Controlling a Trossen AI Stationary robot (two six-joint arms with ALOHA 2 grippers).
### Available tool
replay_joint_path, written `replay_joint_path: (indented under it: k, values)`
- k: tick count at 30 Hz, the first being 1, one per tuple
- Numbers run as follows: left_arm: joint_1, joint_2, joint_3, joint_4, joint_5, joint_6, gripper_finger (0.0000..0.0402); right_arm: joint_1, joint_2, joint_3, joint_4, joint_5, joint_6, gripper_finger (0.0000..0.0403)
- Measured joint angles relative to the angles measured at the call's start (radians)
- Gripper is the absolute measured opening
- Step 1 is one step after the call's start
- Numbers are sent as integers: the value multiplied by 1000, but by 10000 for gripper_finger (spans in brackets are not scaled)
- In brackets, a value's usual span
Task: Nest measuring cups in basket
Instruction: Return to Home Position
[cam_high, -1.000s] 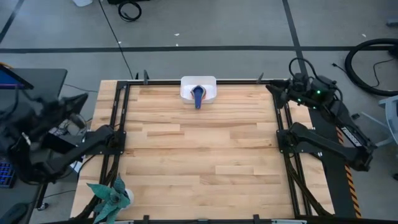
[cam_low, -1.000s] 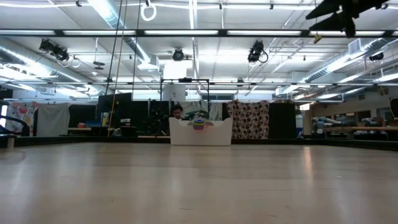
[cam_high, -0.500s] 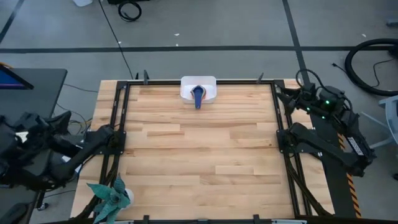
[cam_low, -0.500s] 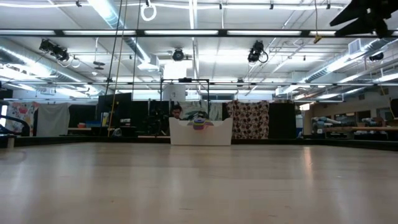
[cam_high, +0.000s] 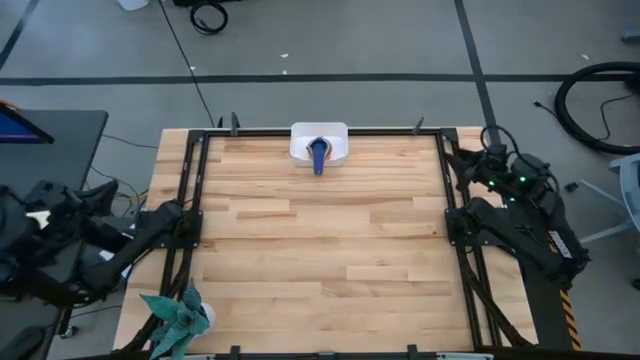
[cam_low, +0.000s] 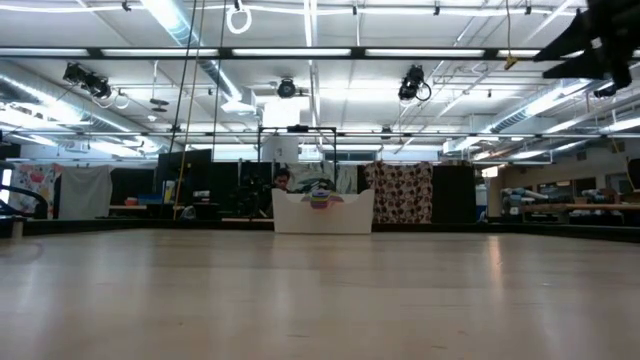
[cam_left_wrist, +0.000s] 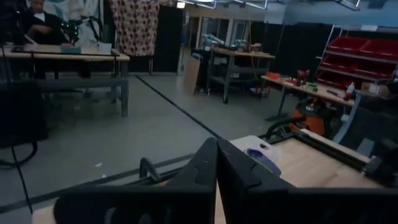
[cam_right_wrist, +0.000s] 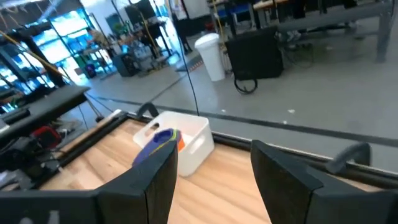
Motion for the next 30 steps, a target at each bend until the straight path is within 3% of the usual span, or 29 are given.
replay_joint_path:
  k: [6,11,19,30]
  values:
    - [0,0,-157,85,26,-1,9,0,-10,-156,266,-10,-11,209]
    - [0,0,-356,347,193,50,9,0,-10,-267,457,-72,-11,209]
    - [-2,0,-692,781,328,80,9,1,-8,-395,584,-95,-12,209]
    - [-2,0,-1099,1294,400,36,9,1,-8,-511,680,-73,-46,209]
